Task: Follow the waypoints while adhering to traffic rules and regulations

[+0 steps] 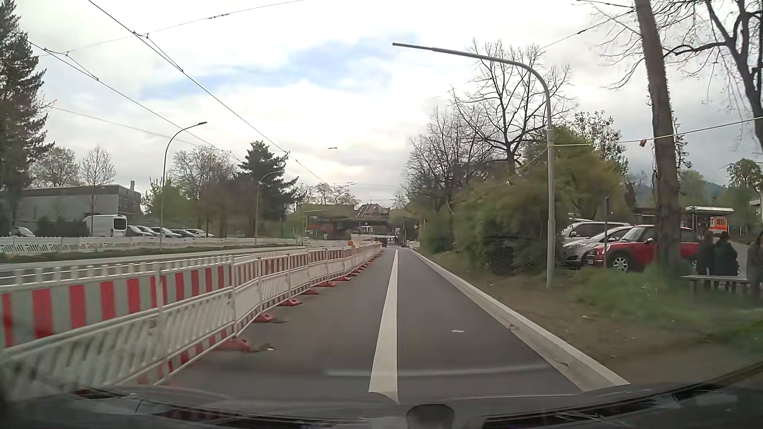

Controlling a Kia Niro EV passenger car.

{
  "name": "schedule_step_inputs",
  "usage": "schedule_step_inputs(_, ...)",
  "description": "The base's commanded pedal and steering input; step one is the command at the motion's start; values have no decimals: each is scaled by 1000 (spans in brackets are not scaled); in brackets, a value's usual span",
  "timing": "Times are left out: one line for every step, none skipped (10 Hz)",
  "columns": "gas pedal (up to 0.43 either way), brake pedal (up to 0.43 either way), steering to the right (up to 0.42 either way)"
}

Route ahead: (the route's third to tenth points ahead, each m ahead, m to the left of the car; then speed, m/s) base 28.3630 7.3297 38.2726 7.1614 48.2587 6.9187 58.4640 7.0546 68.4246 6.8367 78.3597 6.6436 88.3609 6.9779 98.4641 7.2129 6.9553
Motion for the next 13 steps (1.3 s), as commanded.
schedule_step_inputs(39,0,14)
schedule_step_inputs(39,0,10)
schedule_step_inputs(39,0,7)
schedule_step_inputs(39,0,5)
schedule_step_inputs(39,0,5)
schedule_step_inputs(39,0,5)
schedule_step_inputs(39,0,5)
schedule_step_inputs(39,0,5)
schedule_step_inputs(39,0,5)
schedule_step_inputs(39,0,5)
schedule_step_inputs(39,0,5)
schedule_step_inputs(39,0,4)
schedule_step_inputs(39,0,4)
